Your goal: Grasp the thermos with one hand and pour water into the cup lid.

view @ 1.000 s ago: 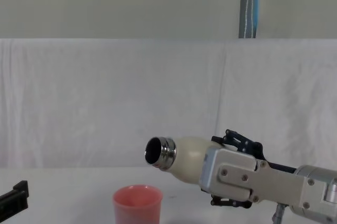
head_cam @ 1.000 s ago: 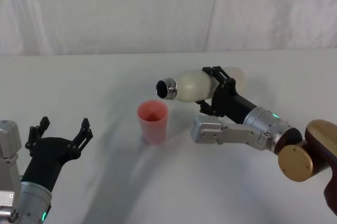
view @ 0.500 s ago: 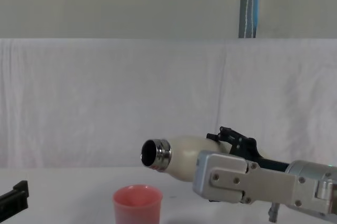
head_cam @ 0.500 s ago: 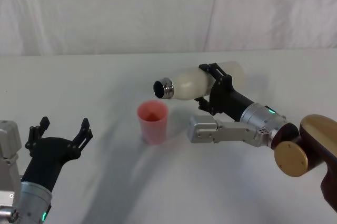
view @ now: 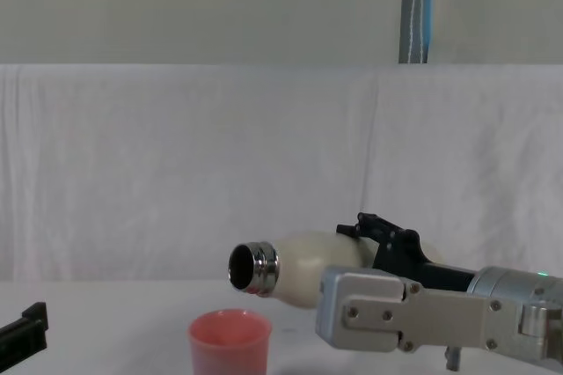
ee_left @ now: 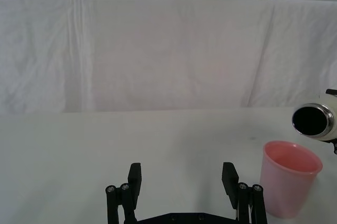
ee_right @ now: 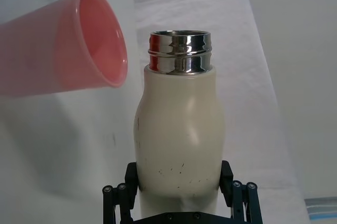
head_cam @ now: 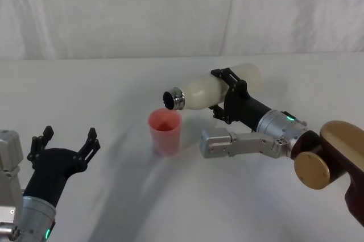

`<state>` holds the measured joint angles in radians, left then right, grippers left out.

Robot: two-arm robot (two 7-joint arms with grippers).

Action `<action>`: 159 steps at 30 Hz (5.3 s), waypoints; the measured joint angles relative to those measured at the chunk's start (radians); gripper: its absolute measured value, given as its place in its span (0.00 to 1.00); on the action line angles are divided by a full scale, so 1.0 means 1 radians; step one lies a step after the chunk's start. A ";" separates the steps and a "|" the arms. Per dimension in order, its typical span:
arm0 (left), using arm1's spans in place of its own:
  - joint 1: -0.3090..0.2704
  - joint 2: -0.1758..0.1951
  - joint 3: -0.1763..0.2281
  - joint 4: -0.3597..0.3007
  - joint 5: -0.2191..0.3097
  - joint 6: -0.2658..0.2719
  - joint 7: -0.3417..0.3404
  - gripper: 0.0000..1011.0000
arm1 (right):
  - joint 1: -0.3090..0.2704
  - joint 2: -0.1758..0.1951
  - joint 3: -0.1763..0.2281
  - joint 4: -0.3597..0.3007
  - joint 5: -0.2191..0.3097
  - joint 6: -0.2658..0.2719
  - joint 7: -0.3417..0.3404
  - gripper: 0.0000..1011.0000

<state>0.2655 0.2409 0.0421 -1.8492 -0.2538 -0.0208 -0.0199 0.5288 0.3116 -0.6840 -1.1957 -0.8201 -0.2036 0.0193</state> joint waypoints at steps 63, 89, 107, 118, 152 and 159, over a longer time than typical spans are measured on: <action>0.000 0.000 0.000 0.000 0.000 0.000 0.000 0.99 | 0.040 0.034 -0.053 0.012 -0.118 0.031 -0.080 0.94; 0.000 0.000 0.000 0.000 0.000 0.000 0.000 0.99 | 0.036 0.040 -0.057 -0.001 -0.122 0.032 -0.082 0.94; 0.000 0.000 0.000 0.000 0.000 0.000 0.000 0.99 | 0.032 0.044 -0.054 -0.009 -0.118 0.034 -0.073 0.94; 0.000 0.000 0.000 0.000 0.000 0.000 0.000 0.99 | 0.031 0.048 -0.055 -0.012 -0.118 0.033 -0.069 0.94; 0.000 0.000 0.000 0.000 0.000 0.000 0.000 0.99 | -0.028 0.012 0.048 -0.039 0.129 -0.039 0.028 0.94; 0.000 0.000 0.000 0.000 0.000 0.000 0.000 0.99 | -0.089 -0.004 0.136 -0.096 0.310 -0.057 0.100 0.94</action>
<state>0.2655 0.2409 0.0421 -1.8492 -0.2538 -0.0207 -0.0199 0.4398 0.3077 -0.5484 -1.2918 -0.5101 -0.2608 0.1188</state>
